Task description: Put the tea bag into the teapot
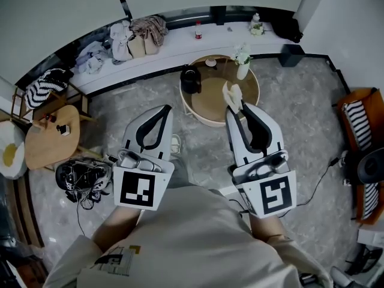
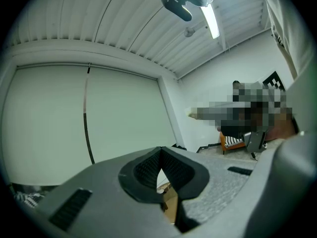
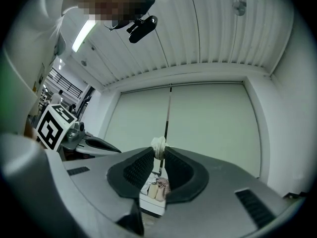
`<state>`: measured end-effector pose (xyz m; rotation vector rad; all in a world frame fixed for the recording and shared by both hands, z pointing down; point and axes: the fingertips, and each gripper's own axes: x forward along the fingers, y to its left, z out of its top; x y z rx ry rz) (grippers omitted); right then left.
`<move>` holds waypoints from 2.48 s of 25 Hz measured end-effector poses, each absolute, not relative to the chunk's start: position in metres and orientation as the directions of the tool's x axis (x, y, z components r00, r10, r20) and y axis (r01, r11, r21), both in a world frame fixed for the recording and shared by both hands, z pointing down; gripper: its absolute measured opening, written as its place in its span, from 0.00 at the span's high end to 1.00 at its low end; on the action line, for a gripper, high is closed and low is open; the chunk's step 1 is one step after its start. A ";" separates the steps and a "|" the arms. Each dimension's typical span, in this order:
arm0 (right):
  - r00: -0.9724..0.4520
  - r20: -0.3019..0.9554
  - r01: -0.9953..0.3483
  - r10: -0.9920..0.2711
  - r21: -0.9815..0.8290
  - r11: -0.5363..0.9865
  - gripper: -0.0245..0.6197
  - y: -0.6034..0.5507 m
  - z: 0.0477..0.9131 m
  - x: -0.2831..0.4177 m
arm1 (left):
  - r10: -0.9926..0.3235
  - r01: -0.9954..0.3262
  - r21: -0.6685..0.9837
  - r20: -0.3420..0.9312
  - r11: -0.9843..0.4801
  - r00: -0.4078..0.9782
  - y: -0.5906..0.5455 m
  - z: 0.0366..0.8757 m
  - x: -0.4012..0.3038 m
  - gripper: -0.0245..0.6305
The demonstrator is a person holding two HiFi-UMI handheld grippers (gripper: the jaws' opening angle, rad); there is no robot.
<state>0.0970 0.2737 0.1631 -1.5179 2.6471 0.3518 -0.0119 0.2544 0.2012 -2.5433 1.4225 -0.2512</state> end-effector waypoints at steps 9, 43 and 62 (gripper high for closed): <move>-0.506 -0.152 -0.861 -0.849 0.155 0.485 0.85 0.217 0.175 0.075 | -0.841 -0.810 -0.239 0.061 -0.535 0.537 0.194 0.216 -0.026 0.95; -0.333 0.002 -0.931 -0.943 0.160 0.329 0.85 -0.118 0.185 -0.018 | -0.723 -0.705 -0.159 0.122 -0.691 0.680 -0.150 0.221 -0.105 0.95; -0.380 0.152 -0.912 -0.912 0.101 0.397 0.85 -0.187 0.245 0.025 | -0.718 -0.710 -0.136 0.249 -0.691 0.650 -0.211 0.272 -0.064 0.95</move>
